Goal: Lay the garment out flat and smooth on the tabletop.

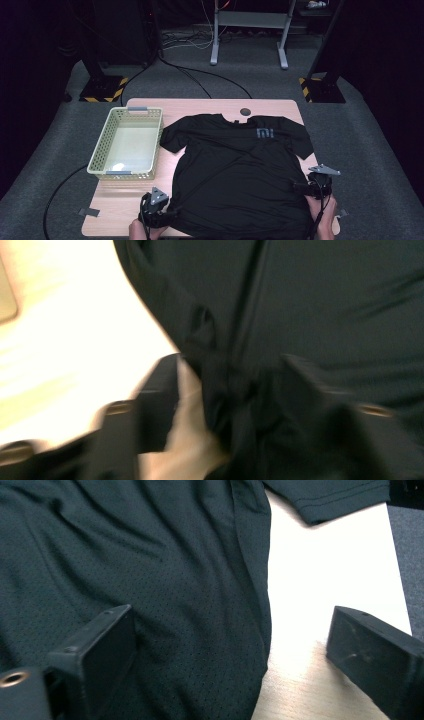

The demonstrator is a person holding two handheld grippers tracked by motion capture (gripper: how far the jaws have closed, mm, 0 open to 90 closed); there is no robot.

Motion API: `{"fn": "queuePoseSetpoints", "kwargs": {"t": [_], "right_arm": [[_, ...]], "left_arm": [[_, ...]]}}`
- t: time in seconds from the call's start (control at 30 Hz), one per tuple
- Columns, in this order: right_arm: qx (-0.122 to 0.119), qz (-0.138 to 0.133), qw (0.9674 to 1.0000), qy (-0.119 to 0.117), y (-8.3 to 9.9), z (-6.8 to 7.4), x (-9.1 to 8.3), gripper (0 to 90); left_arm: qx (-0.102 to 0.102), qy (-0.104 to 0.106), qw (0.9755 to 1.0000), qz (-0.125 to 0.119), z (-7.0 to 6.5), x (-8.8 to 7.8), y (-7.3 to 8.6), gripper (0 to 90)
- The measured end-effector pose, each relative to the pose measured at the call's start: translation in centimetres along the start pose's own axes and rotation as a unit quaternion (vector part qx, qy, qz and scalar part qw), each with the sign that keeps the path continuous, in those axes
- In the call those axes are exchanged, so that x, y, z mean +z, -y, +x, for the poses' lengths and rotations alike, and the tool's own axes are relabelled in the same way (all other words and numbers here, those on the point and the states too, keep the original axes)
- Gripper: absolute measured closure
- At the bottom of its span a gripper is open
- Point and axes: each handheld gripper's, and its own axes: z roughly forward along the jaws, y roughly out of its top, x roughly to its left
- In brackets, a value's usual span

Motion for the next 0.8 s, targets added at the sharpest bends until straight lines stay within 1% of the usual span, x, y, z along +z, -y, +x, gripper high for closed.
{"fn": "queuePoseSetpoints", "kwargs": {"t": [0.03, 0.07, 0.1, 0.13, 0.17, 0.2, 0.23, 0.3, 0.33, 0.4, 0.57, 0.6, 0.63, 0.7, 0.73, 0.8], "right_arm": [[0.001, 0.003, 1.0, 0.001, 0.0, 0.0, 0.0, 3.3], [0.0, 0.007, 1.0, 0.0, -0.1, 0.0, 0.1, 2.1], [0.0, 0.01, 1.0, 0.0, -0.1, 0.0, 0.1, 1.8], [0.0, 0.011, 0.9999, 0.001, -0.2, -0.1, 0.1, 1.6], [0.0, 0.012, 0.9999, 0.001, -0.2, -0.1, 0.0, 1.5], [0.001, 0.014, 0.9999, 0.002, -0.1, -0.1, 0.0, 1.4], [0.0, 0.013, 0.9999, 0.003, -0.1, -0.1, 0.0, 1.3], [0.001, 0.014, 0.9999, 0.004, 0.0, -0.2, -0.2, 0.9], [0.003, 0.015, 0.9999, 0.005, 0.1, -0.2, -0.2, 0.7], [0.004, 0.015, 0.9999, 0.006, 0.2, -0.3, -0.3, 0.5], [0.006, 0.015, 0.9998, 0.009, 0.7, -0.6, -0.9, 0.0], [0.006, 0.016, 0.9998, 0.008, 0.9, -0.6, -1.1, 0.0], [0.006, 0.016, 0.9998, 0.007, 1.0, -0.6, -1.2, 0.0], [0.005, 0.016, 0.9998, 0.006, 1.3, -0.7, -1.5, 0.0], [0.006, 0.015, 0.9999, 0.004, 1.5, -0.7, -1.7, 0.0], [0.007, 0.015, 0.9998, 0.006, 1.9, -0.8, -2.2, 0.0]], "left_arm": [[0.005, -0.006, 1.0, 0.003, -0.3, 0.5, -0.2, 32.7], [0.01, -0.018, 0.9997, 0.012, -0.4, 1.0, -0.4, 32.1], [0.014, -0.024, 0.9994, 0.02, -0.5, 1.4, -0.5, 32.3], [0.015, -0.027, 0.9993, 0.022, -0.5, 1.6, -0.4, 32.9], [0.013, -0.026, 0.9995, 0.016, -0.4, 1.6, -0.2, 33.7], [0.013, -0.026, 0.9995, 0.015, -0.4, 1.5, 0.0, 34.4], [0.014, -0.027, 0.9994, 0.016, -0.4, 1.2, 0.3, 34.4], [0.014, -0.022, 0.9995, 0.02, -0.2, 0.6, 0.8, 34.3], [0.014, -0.022, 0.9995, 0.02, -0.2, 0.6, 0.8, 33.8], [0.021, -0.024, 0.9991, 0.028, 0.1, 0.0, 1.4, 33.0], [0.018, -0.016, 0.9988, 0.043, 1.3, -1.4, 2.6, 30.6], [0.017, -0.018, 0.9987, 0.045, 1.5, -1.7, 2.8, 30.4], [0.019, -0.015, 0.9985, 0.049, 1.9, -2.0, 3.1, 30.2], [0.017, -0.009, 0.9984, 0.053, 2.3, -2.5, 3.4, 29.8], [0.02, -0.006, 0.9981, 0.058, 2.5, -2.7, 3.6, 29.4], [0.018, 0.002, 0.9981, 0.059, 2.7, -3.2, 3.9, 29.1]]}}
